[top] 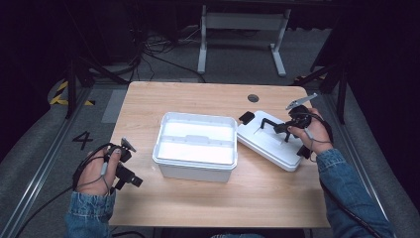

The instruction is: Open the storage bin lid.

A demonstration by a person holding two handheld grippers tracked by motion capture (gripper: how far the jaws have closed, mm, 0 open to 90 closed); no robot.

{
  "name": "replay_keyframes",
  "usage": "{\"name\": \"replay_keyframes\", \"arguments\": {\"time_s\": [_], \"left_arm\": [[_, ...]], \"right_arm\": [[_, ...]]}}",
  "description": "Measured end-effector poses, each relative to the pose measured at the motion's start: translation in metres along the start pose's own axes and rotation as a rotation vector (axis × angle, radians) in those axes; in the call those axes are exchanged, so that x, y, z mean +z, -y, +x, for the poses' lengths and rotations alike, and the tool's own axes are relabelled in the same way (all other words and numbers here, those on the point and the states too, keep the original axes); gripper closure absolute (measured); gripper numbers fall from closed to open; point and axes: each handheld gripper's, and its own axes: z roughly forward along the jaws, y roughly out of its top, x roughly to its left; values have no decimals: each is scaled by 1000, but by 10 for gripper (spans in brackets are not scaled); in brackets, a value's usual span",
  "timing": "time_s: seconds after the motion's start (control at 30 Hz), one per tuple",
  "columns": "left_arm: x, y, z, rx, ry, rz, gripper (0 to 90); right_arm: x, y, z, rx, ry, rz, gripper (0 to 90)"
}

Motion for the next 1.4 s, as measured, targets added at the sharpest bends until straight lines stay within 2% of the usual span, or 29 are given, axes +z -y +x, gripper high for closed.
{"name": "replay_keyframes", "arguments": {"time_s": [0.37,0.6,0.77,0.9,1.03,1.17,1.4], "left_arm": [[-1,0,1,1,5,-1,181],[0,0,0,0,10,-3,181],[1,-1,0,2,9,3,181],[0,-1,0,0,5,5,181],[1,-2,0,1,4,5,181],[2,-2,0,1,5,7,181],[3,-6,-1,13,4,15,181]], "right_arm": [[12,9,1,13,-26,-3,839],[18,17,-4,47,-54,7,829],[18,19,-7,70,-66,-6,799],[14,17,-7,60,-45,-32,651],[7,14,-5,56,-30,-68,579],[-3,11,-2,41,-6,-95,555],[-25,7,15,0,6,-142,543]]}}
